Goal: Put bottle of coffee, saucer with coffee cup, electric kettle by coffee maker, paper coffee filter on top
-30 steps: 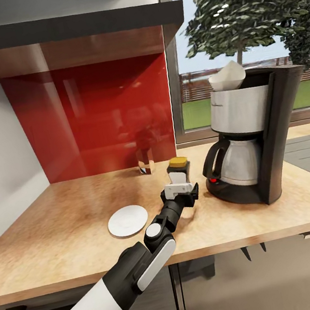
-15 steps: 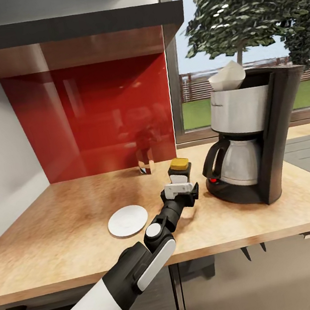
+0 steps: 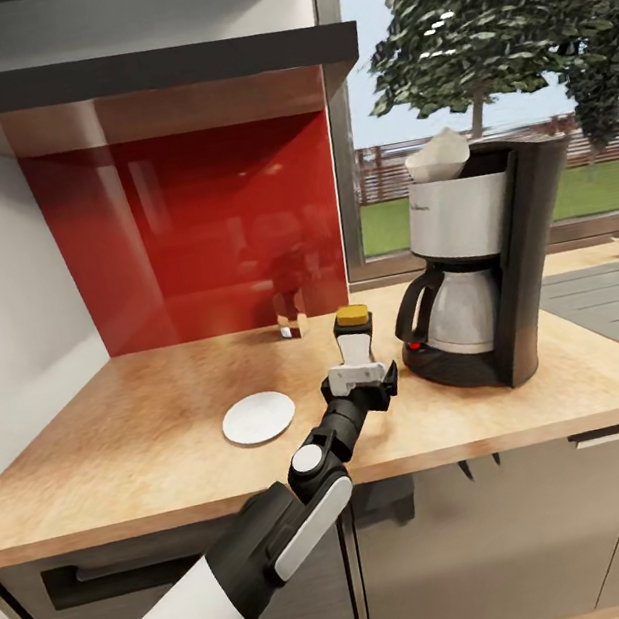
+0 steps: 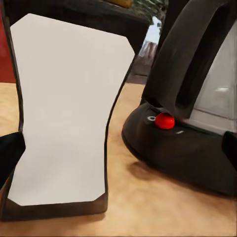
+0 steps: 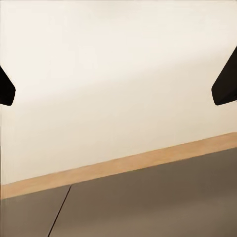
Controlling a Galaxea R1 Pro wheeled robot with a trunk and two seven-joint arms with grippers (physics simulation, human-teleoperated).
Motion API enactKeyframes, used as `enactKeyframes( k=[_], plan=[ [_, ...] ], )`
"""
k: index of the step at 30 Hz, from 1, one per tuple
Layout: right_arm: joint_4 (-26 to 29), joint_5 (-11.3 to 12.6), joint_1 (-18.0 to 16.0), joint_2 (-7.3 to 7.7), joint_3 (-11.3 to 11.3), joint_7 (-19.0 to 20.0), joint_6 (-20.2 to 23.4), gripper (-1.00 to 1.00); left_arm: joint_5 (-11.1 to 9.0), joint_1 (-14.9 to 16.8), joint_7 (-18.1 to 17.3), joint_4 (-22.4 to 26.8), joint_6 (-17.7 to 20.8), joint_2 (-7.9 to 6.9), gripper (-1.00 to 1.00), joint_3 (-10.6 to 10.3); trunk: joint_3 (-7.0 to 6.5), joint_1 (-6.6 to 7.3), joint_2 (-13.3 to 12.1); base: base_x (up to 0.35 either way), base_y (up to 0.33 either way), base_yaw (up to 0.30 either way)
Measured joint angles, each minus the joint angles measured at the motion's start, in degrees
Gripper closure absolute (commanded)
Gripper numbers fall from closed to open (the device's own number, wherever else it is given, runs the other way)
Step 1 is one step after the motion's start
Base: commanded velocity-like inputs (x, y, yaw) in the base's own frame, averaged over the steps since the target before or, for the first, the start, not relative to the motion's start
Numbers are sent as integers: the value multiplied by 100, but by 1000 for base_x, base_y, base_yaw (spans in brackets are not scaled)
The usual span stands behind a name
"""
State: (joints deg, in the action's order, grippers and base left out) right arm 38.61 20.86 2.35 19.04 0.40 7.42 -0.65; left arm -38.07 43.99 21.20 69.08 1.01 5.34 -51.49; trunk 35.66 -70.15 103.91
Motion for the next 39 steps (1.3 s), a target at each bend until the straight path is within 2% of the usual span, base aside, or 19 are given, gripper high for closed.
enactKeyframes(
  k=[4,24,33,34,37,39],
  plan=[
    [-128,-32,0,5,0,0,-39,-100,5,129,128,129,124,113,-100,-85,0,0,0,0,0,0],
    [-140,-29,0,6,0,1,-36,-100,6,212,161,234,176,114,-100,-106,0,0,0,0,0,0],
    [-409,-183,8,1,22,19,-279,-100,5,9,122,523,467,22,-100,-141,0,0,0,0,0,0],
    [-591,-185,9,1,21,17,-639,-100,15,8,118,1095,741,17,-100,-148,0,1,1,0,0,0],
    [-609,-190,8,0,23,21,-670,-100,6,2,113,1214,766,5,-100,-162,0,0,0,0,0,0],
    [-618,-193,9,0,23,23,-683,-100,3,-1,103,1321,779,-3,-100,-274,0,0,0,0,0,0]
  ],
)
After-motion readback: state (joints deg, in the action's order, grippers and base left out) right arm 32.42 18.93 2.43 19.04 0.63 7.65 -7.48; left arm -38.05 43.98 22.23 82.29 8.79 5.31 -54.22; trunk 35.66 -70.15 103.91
